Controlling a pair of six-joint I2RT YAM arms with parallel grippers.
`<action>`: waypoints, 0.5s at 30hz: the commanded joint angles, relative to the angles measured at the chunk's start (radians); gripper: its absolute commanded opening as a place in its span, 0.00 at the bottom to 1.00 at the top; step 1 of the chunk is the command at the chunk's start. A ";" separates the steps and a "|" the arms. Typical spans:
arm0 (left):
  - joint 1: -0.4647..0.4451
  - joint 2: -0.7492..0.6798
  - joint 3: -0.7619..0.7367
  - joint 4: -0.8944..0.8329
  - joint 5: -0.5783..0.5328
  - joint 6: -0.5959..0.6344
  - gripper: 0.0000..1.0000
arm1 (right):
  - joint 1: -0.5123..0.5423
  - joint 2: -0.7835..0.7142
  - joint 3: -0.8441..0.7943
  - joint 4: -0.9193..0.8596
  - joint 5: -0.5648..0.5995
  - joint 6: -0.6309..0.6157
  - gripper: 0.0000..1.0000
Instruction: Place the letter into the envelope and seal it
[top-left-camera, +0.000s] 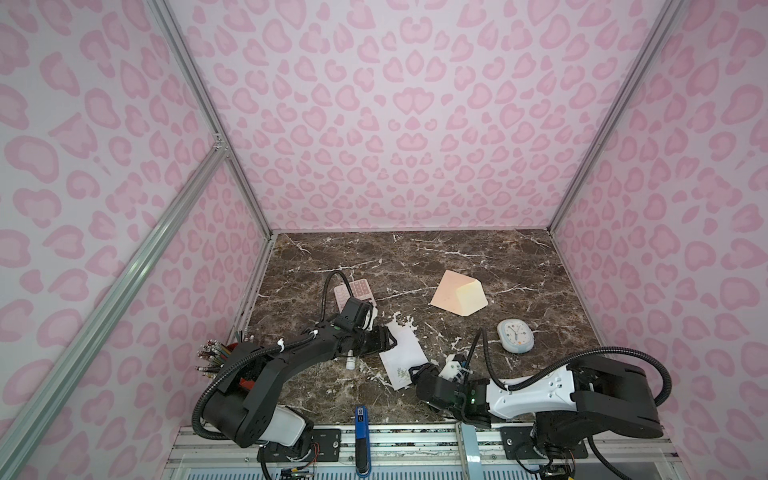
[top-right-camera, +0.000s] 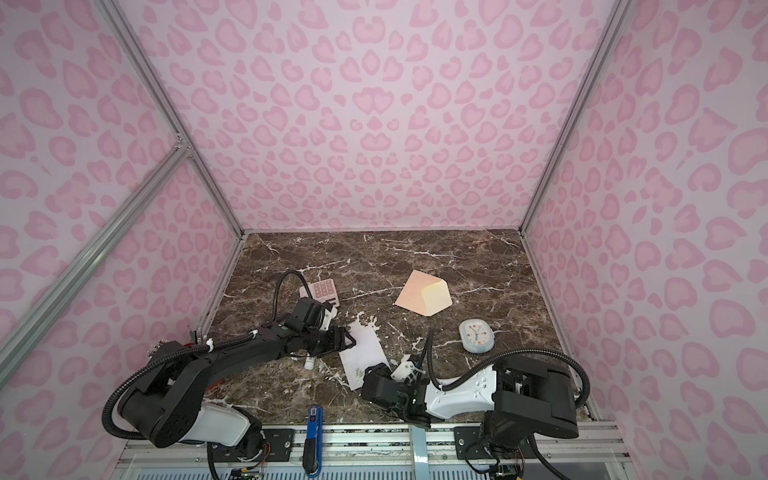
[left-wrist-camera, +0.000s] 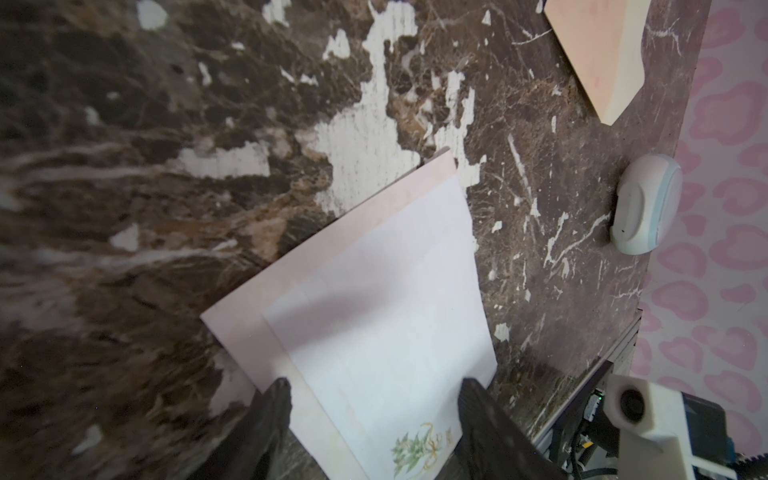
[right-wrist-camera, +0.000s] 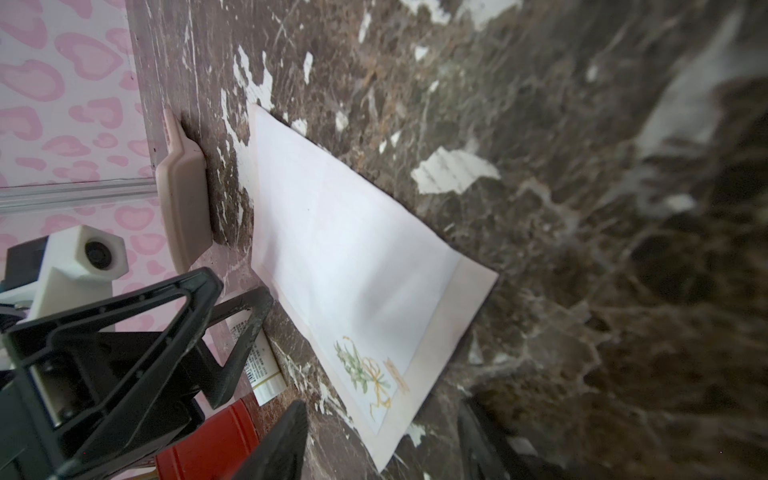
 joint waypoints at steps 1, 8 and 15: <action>-0.001 0.012 -0.001 0.019 0.004 -0.004 0.66 | 0.000 0.018 -0.010 -0.028 -0.001 0.004 0.61; -0.001 0.029 -0.001 -0.006 -0.007 0.002 0.64 | -0.006 0.043 -0.014 0.009 -0.004 -0.009 0.60; 0.000 0.048 0.001 -0.020 -0.012 0.010 0.63 | -0.012 0.071 -0.011 0.054 -0.006 -0.026 0.59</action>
